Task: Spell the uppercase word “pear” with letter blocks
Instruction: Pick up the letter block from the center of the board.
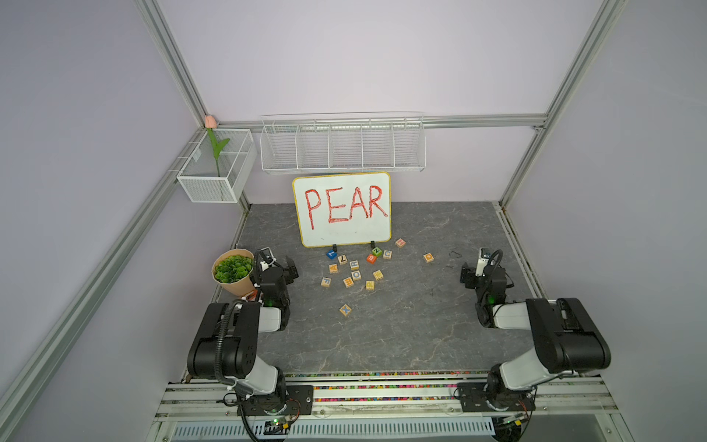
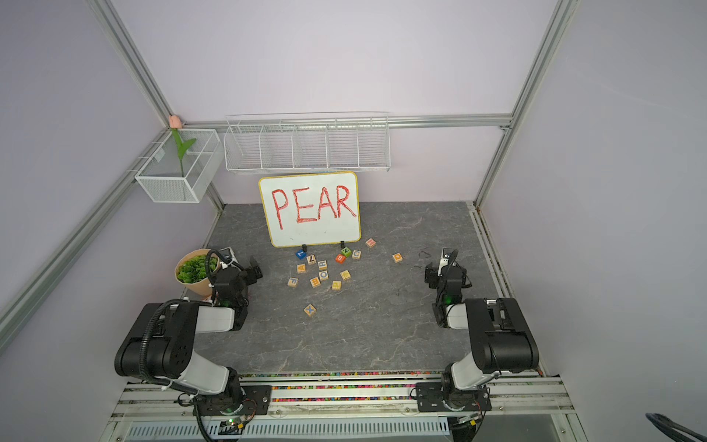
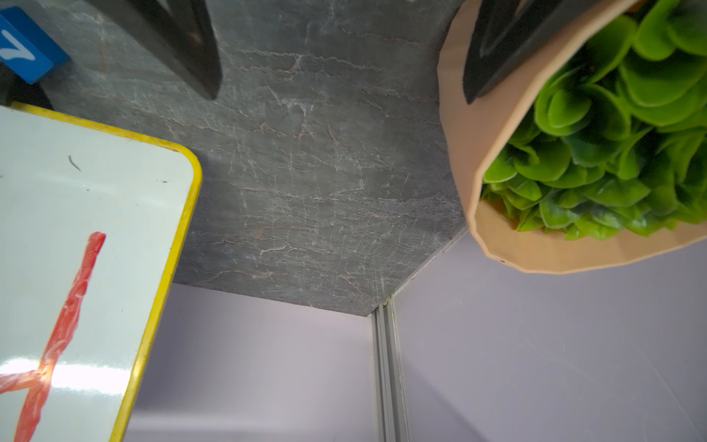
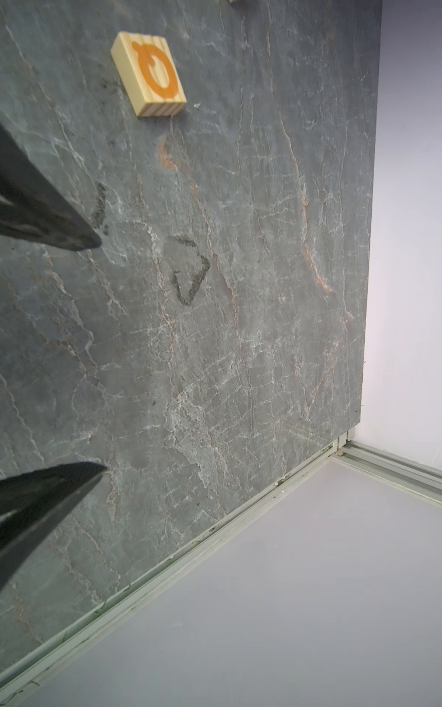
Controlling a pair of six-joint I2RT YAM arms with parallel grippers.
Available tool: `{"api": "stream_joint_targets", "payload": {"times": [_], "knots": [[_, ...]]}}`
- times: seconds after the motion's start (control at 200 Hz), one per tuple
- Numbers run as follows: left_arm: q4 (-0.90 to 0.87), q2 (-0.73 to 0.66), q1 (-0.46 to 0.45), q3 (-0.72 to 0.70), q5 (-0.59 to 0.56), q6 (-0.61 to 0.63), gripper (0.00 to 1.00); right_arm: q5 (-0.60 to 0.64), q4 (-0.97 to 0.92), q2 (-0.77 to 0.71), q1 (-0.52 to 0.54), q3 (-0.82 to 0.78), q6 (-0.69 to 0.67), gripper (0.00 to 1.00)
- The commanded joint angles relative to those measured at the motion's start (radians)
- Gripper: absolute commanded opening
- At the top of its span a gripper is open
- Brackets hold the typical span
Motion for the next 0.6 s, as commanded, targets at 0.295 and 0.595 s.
{"api": "stream_joint_targets", "payload": {"times": [0.295,0.595], "knots": [[0.018,0.008,-0.001,0.013,0.004,0.012,0.99,-0.014,0.041,-0.015,0.002,0.001,0.003,0.88],[0.015,0.007,-0.001,0.014,0.006,0.014,0.99,-0.047,-0.383,-0.339,0.034,0.122,0.019,0.88]]}}
